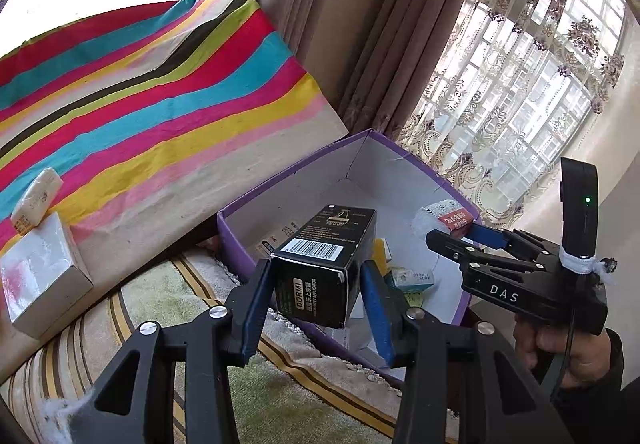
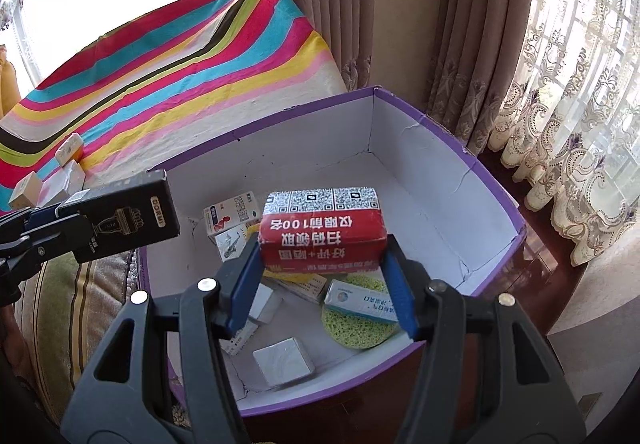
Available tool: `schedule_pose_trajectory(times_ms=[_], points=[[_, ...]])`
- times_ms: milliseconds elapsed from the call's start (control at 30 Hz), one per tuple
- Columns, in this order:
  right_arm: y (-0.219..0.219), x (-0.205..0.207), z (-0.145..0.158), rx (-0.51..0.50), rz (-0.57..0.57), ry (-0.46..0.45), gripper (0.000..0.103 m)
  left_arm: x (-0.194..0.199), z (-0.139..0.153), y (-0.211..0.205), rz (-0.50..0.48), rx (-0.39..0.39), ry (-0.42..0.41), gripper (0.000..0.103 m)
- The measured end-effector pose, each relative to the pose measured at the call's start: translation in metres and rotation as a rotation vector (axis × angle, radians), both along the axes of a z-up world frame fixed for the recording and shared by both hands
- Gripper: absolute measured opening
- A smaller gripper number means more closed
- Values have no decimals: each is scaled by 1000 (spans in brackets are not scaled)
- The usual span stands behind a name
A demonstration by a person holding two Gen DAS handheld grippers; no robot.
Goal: Organize objects
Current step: 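Open both grippers to drop the boxes into the purple box, then withdraw both tools and move back to the remaining boxes on the cloth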
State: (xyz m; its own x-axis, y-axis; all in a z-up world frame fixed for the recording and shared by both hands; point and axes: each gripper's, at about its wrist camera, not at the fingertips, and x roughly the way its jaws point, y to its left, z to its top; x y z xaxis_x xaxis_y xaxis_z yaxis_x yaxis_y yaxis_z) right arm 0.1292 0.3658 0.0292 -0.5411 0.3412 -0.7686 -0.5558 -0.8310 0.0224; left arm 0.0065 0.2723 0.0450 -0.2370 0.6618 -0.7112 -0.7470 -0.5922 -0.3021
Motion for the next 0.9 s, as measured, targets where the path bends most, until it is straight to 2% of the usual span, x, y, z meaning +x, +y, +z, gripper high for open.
schedule_pose_trajectory(times_ms=[67, 133, 233, 567, 900], points=[[2, 1, 1, 4, -11, 2, 67, 0, -1, 2, -5, -1, -7, 48], [3, 1, 1, 4, -14, 10, 79, -1, -3, 1, 5, -1, -16, 51], [1, 0, 1, 4, -10, 13, 83, -3, -3, -4, 25, 11, -29, 52], [-3, -1, 3, 9, -5, 5, 84, -11, 0, -26, 99, 46, -33, 53], [-29, -14, 9, 4, 48, 19, 86, -18, -9, -67, 185, 26, -49, 57]])
